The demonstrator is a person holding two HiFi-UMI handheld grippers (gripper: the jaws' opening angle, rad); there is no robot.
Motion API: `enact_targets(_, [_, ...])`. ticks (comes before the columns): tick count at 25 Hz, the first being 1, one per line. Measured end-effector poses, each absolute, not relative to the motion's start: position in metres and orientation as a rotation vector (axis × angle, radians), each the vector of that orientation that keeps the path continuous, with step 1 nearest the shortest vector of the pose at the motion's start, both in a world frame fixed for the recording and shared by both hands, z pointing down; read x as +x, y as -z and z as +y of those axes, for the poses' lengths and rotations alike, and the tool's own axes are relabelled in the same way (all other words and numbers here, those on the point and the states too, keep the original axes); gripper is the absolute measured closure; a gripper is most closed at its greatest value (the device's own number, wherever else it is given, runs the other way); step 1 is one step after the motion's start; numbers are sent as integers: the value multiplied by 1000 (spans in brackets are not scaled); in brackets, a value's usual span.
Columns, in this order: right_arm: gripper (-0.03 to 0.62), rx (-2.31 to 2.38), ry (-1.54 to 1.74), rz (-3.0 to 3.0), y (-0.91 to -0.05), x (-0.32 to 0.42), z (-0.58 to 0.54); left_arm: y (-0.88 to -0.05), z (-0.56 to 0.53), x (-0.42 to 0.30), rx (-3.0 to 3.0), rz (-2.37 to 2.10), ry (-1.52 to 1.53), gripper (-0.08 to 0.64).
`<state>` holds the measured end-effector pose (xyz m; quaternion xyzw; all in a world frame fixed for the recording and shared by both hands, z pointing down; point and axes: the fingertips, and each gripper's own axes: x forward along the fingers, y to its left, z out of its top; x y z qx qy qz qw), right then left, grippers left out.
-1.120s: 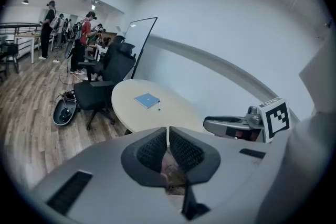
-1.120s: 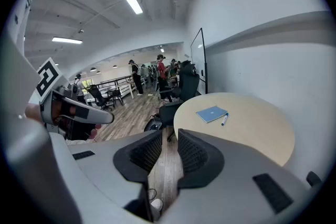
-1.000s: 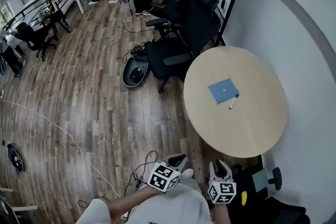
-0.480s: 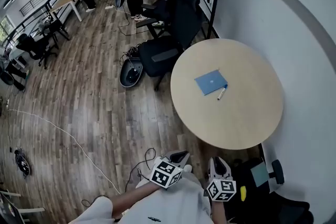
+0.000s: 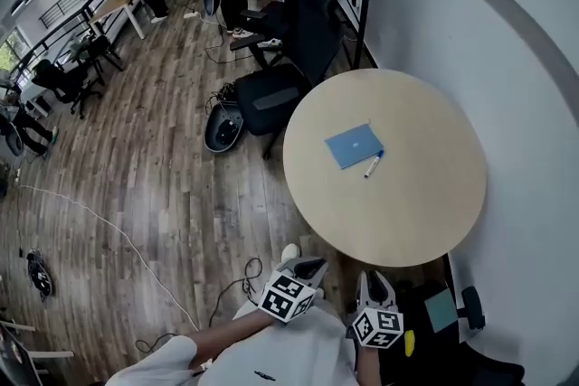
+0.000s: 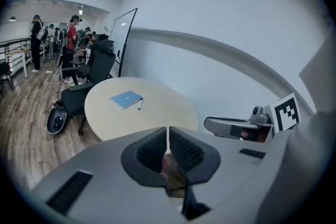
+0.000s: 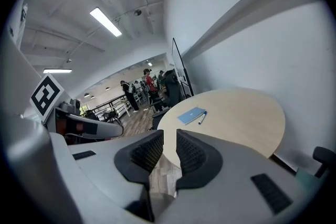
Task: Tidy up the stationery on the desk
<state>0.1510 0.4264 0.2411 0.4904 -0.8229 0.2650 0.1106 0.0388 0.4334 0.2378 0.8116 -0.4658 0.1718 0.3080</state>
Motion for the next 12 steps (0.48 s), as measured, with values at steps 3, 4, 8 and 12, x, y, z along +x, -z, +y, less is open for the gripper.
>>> enact_targets(3, [495,1439,-796,-2414,-245,149,402,-242,408,39,2142,-1230,-461,529])
enact_targets(4, [495,1437,-798,-2415,-244,146,393,-241,399,37,2141,-1231,-460,529])
enact_targets(8, [495,1435,-794,-2400,-250,132,351,-246,354,30,2150,-1217,-458,529])
enact_targets(12, [495,1446,-804,-2367,-263,118,297,-259,296,18,2168,-1179,-473,529])
